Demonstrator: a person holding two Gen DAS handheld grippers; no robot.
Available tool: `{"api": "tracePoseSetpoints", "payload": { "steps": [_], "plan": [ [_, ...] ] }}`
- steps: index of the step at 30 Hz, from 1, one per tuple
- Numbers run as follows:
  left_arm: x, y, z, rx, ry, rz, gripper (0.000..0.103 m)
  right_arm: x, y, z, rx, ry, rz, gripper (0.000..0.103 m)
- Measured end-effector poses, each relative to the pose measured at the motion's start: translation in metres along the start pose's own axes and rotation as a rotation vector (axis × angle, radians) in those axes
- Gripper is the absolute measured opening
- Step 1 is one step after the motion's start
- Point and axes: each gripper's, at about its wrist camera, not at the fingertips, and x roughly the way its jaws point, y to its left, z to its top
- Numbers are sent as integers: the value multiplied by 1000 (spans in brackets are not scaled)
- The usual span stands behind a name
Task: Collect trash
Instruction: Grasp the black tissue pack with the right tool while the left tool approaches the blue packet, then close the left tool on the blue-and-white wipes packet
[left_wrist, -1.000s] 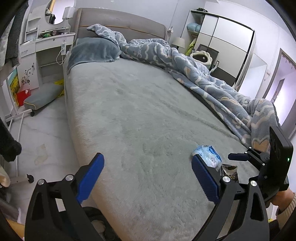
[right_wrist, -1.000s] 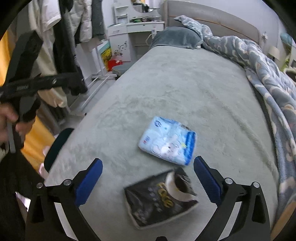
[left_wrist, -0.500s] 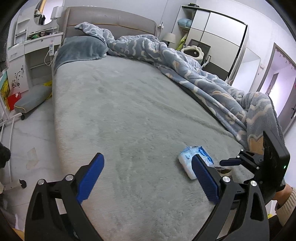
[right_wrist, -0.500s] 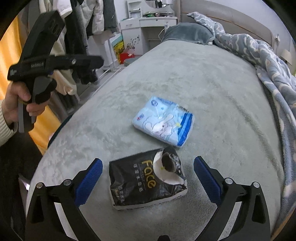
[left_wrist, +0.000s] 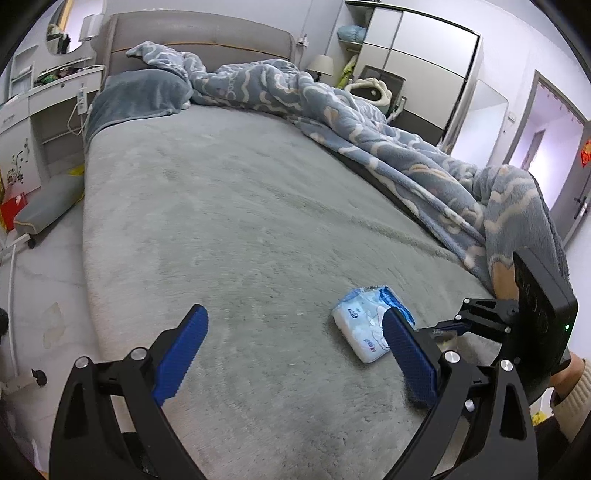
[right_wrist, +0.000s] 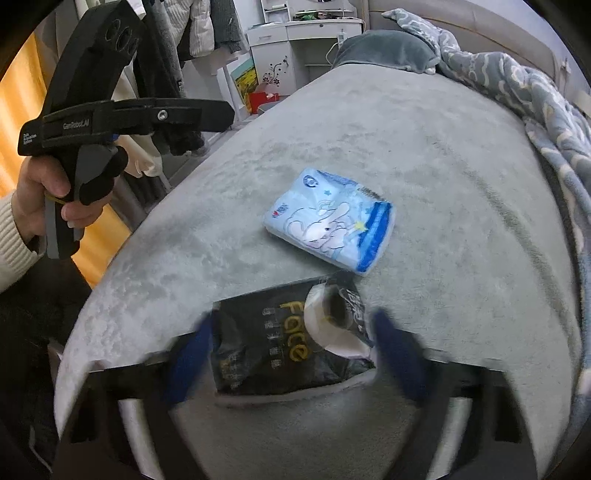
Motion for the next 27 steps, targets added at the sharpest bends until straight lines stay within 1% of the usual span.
{"api": "tracePoseSetpoints", "payload": {
  "steps": [3,6,11,13,14,17,22,27],
  "plan": [
    [3,-4,0,16,-1,-1,97,-9,-4,-1,10,-24,17,75],
    [8,-9,1,13,4,-17,97,-17,-10,0,27,-55,5,75],
    [19,-21,0,42,20,-47,97,-32,-27,-1,73,-110,-56,75],
    [25,-26,-1,49,35,-61,97,-37,-34,-2,90,-126,-91,75],
    [29,-28,-2,49,50,-69,97,-41,-39,-3,101,-139,-121,75],
    [39,-34,-5,41,85,-92,97,-51,-47,-6,129,-176,-153,75],
    [49,-48,-6,59,106,-115,97,-65,-60,-9,167,-234,-150,75],
    [63,-53,-7,49,135,-116,97,-76,-67,-10,190,-281,-139,75]
  ]
}}
